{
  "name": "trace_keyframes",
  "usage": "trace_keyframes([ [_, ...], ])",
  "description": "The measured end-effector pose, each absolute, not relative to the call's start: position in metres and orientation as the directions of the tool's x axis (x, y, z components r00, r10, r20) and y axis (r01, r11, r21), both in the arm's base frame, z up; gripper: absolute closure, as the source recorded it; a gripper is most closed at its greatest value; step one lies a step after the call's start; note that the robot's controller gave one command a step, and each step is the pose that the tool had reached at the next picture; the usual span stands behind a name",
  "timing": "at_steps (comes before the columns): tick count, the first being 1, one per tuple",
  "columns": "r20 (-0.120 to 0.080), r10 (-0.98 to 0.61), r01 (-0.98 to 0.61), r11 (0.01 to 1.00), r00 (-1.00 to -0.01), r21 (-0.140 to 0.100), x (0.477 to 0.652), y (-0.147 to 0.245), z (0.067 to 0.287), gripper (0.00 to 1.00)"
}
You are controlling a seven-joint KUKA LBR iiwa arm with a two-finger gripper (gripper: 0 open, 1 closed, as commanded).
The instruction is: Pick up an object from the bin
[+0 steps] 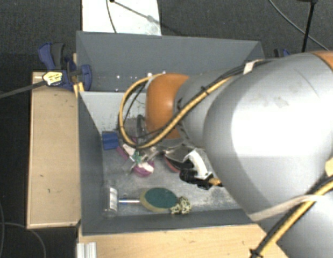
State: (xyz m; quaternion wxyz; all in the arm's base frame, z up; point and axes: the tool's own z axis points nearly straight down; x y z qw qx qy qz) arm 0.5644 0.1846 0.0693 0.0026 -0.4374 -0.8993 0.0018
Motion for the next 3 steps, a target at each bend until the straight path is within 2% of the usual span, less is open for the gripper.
trace_keyframes([
  [1,0.002,0.786,0.786,0.619,-0.619,-0.005,0.565,0.184,0.070,0.00],
  [2,0.003,0.785,0.785,0.619,-0.619,-0.005,0.565,0.185,0.069,1.00],
  [3,-0.002,0.782,0.782,0.623,-0.623,0.006,0.566,0.185,0.142,1.00],
])
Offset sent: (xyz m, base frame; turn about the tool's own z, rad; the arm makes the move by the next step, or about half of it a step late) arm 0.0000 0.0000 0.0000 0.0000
